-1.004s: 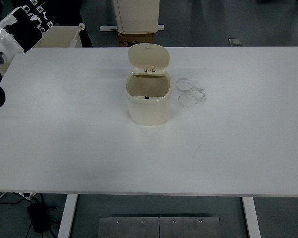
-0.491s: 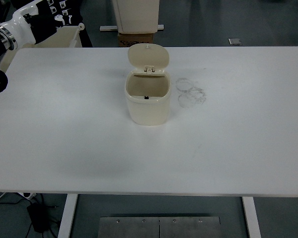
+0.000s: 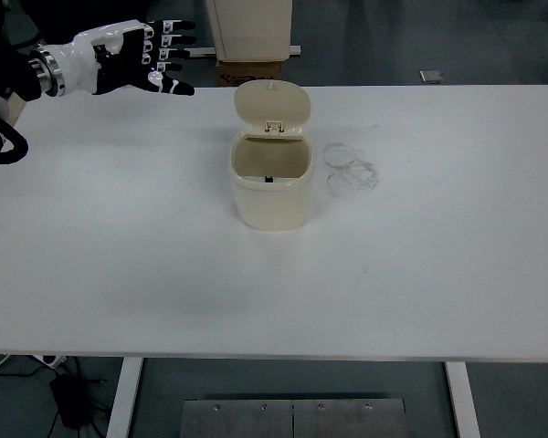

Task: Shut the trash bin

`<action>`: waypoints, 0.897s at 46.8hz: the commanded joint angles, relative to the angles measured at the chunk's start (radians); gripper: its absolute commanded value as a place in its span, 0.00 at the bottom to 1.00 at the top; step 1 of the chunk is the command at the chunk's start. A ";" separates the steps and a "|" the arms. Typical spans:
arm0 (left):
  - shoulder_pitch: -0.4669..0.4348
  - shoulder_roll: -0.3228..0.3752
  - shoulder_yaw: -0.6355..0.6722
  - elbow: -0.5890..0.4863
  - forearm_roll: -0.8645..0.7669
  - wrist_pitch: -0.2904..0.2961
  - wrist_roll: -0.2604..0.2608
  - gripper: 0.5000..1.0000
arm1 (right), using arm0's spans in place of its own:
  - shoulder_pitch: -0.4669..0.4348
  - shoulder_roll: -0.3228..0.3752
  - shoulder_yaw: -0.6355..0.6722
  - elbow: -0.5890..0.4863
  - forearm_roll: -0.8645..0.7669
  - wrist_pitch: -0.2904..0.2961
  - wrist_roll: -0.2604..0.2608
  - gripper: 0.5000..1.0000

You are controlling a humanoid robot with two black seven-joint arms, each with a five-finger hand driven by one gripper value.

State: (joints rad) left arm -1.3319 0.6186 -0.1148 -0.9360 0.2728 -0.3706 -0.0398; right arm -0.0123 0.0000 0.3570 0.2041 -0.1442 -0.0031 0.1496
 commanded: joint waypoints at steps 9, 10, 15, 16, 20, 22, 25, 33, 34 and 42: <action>-0.052 -0.020 0.000 0.000 0.141 -0.027 0.001 1.00 | 0.000 0.000 0.000 0.000 0.000 0.000 0.001 0.99; -0.058 -0.025 0.000 0.000 0.157 -0.028 0.001 1.00 | 0.000 0.000 0.000 0.000 0.000 0.000 0.001 0.99; -0.087 -0.031 0.000 0.000 0.223 -0.066 0.012 1.00 | 0.000 0.000 0.000 0.000 0.000 0.000 0.001 0.99; -0.092 -0.036 0.000 0.002 0.235 -0.076 0.018 1.00 | 0.002 0.000 0.000 0.000 0.000 0.000 0.001 0.99; -0.105 -0.062 0.000 0.003 0.269 -0.099 0.032 1.00 | 0.000 0.000 0.000 0.000 0.000 0.000 -0.001 0.99; -0.112 -0.068 0.000 0.003 0.279 -0.106 0.032 1.00 | 0.000 0.000 0.000 0.000 0.000 0.000 -0.001 0.99; -0.119 -0.079 0.001 0.003 0.281 -0.122 0.038 1.00 | 0.000 0.000 -0.001 0.000 0.000 0.000 -0.001 0.99; -0.142 -0.106 0.001 0.003 0.322 -0.162 0.074 1.00 | 0.000 0.000 0.000 0.000 0.000 0.000 -0.001 0.99; -0.144 -0.109 0.003 0.003 0.335 -0.166 0.074 1.00 | 0.000 0.000 0.000 0.000 0.000 0.000 0.001 0.99; -0.153 -0.122 0.003 0.003 0.378 -0.177 0.074 1.00 | 0.000 0.000 0.000 0.000 0.000 0.000 -0.001 0.99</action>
State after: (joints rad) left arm -1.4798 0.4983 -0.1121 -0.9326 0.6430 -0.5464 0.0338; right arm -0.0123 0.0000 0.3569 0.2040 -0.1442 -0.0031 0.1495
